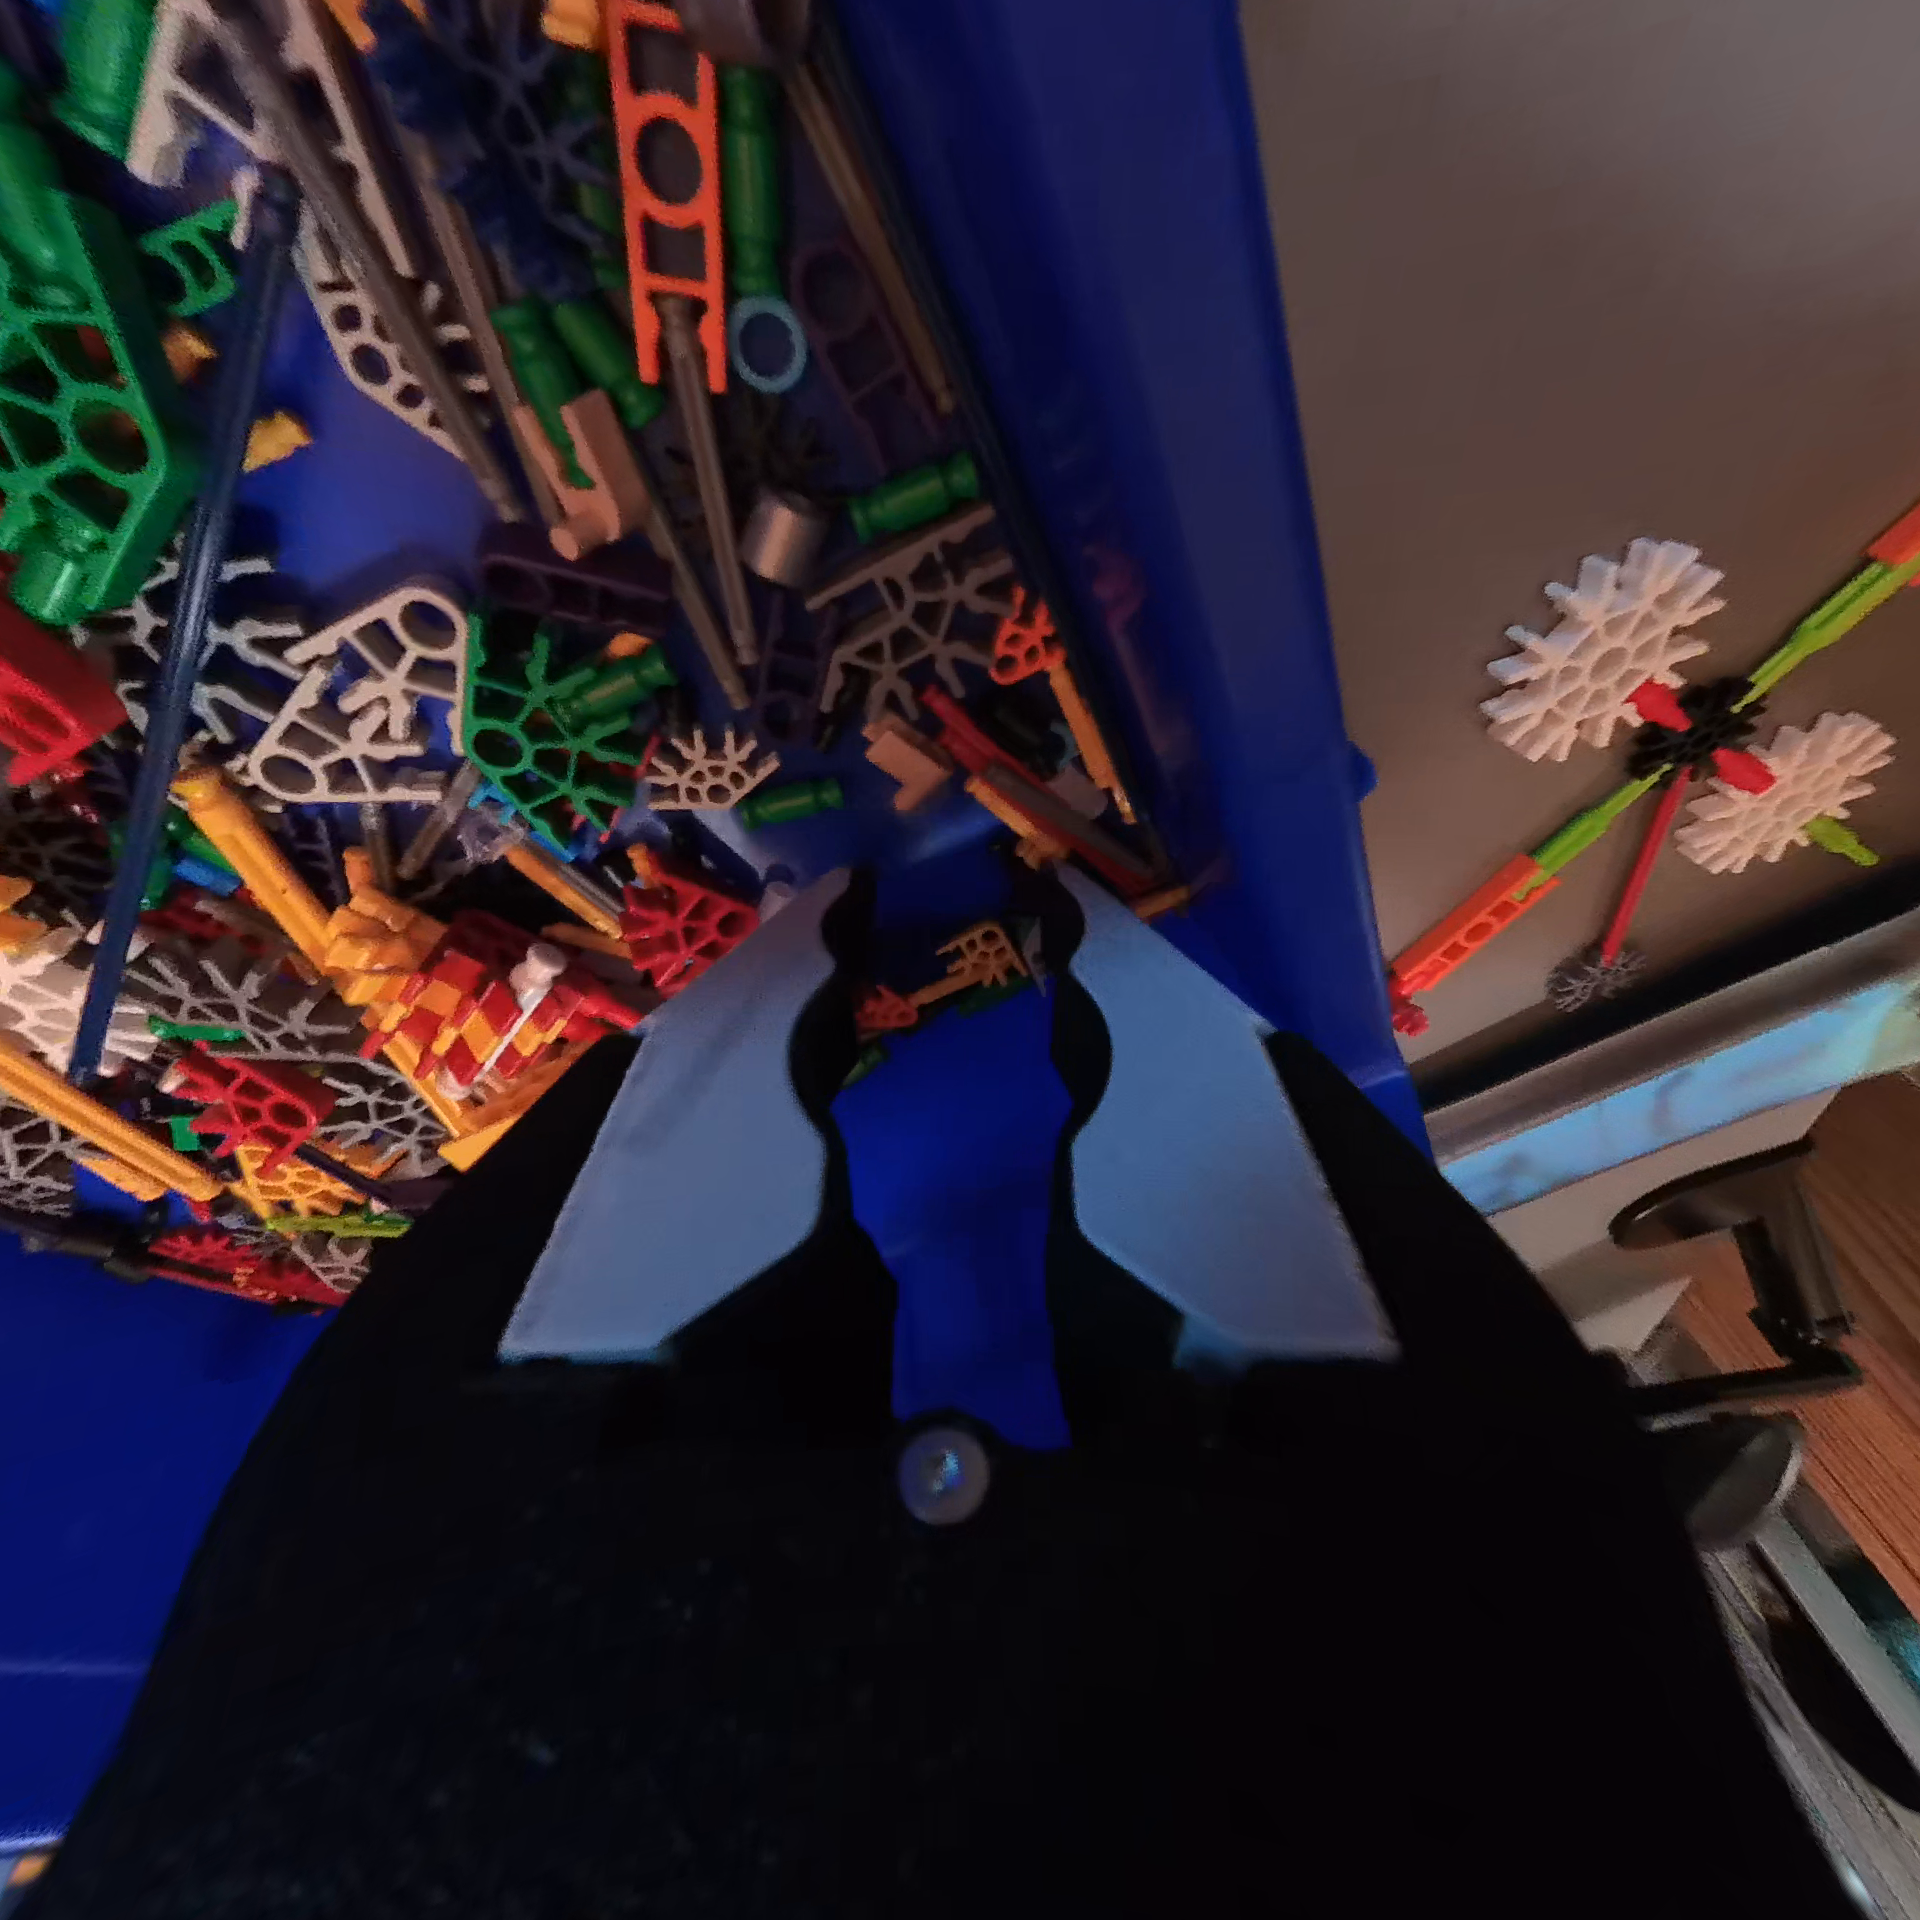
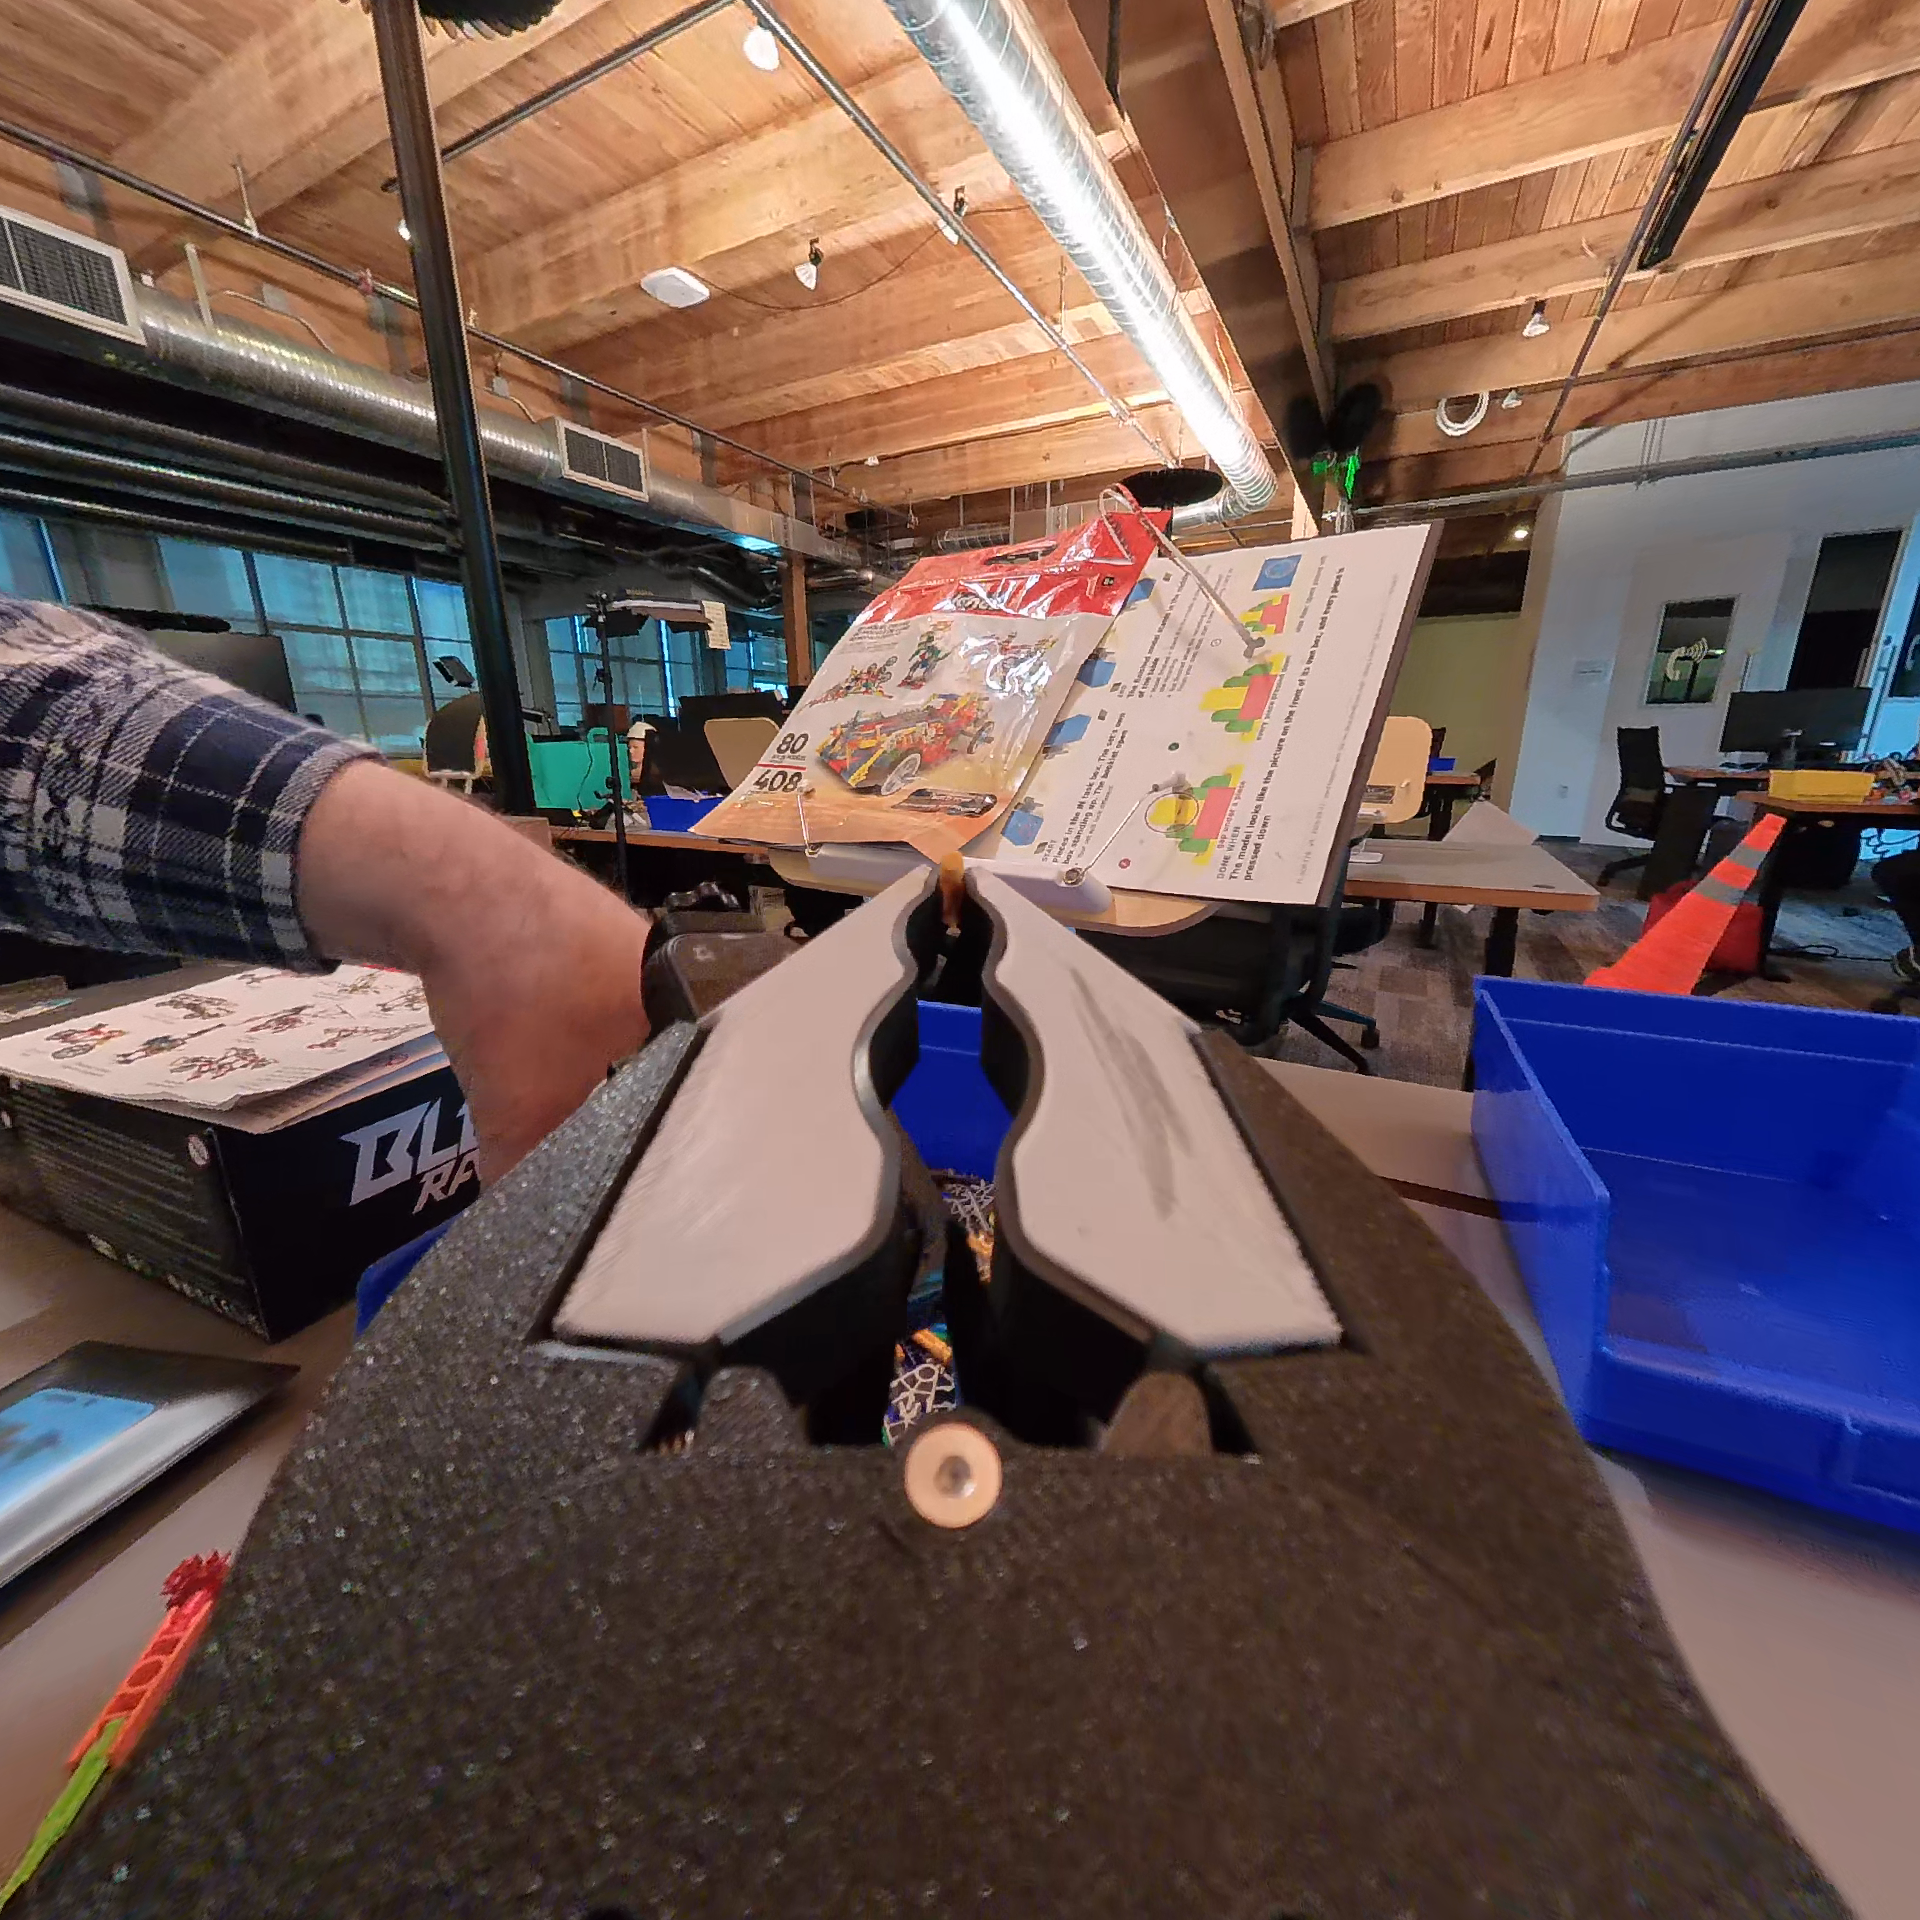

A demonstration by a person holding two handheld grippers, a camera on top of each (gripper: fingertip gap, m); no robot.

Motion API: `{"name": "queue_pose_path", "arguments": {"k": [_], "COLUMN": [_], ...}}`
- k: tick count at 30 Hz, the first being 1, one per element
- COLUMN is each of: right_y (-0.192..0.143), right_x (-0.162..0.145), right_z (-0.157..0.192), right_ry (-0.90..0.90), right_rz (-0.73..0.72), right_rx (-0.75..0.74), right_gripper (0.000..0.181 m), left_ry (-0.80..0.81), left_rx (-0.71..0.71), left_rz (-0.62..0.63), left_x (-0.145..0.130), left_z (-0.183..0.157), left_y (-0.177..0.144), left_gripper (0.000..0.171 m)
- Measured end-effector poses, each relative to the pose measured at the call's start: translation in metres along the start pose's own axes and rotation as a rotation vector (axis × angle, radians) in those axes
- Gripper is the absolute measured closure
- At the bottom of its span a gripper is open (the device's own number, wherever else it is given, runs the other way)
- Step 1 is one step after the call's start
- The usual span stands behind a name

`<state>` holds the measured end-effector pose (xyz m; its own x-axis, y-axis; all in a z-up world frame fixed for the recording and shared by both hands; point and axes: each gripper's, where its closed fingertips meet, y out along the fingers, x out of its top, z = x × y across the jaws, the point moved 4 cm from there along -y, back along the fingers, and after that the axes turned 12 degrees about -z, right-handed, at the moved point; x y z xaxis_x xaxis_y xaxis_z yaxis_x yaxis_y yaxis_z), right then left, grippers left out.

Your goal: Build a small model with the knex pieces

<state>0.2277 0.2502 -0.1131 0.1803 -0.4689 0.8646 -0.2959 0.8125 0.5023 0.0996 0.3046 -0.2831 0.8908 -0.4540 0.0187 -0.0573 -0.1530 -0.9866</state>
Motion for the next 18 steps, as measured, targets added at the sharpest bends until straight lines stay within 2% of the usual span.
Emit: {"name": "queue_pose_path", "arguments": {"k": [8, 10, 11, 13, 14, 18], "right_y": [0.000, 0.000, -0.001, -0.001, -0.001, -0.001], "right_x": [0.002, 0.003, 0.003, 0.003, 0.003, 0.004], "right_z": [0.001, 0.001, 0.001, 0.001, 0.001, 0.001], "right_ry": [0.008, 0.009, 0.009, 0.012, 0.013, 0.016], "right_rz": [-0.010, -0.013, -0.013, -0.015, -0.016, -0.020], "right_rx": [0.006, 0.006, 0.005, 0.005, 0.005, 0.008], "right_gripper": [0.181, 0.181, 0.180, 0.181, 0.181, 0.181], "left_ry": [-0.001, -0.005, -0.011, -0.008, -0.009, -0.045], "left_rx": [0.066, 0.088, 0.116, 0.158, 0.185, 0.212], "left_rz": [-0.010, -0.014, -0.012, -0.018, -0.032, -0.056], "left_x": [0.001, 0.001, 0.001, 0.002, 0.003, 0.002], "left_z": [0.005, 0.010, 0.014, 0.019, 0.023, 0.027], "left_y": [0.001, 0.000, -0.001, -0.003, -0.005, -0.017], "left_gripper": [0.145, 0.137, 0.127, 0.128, 0.135, 0.135]}}
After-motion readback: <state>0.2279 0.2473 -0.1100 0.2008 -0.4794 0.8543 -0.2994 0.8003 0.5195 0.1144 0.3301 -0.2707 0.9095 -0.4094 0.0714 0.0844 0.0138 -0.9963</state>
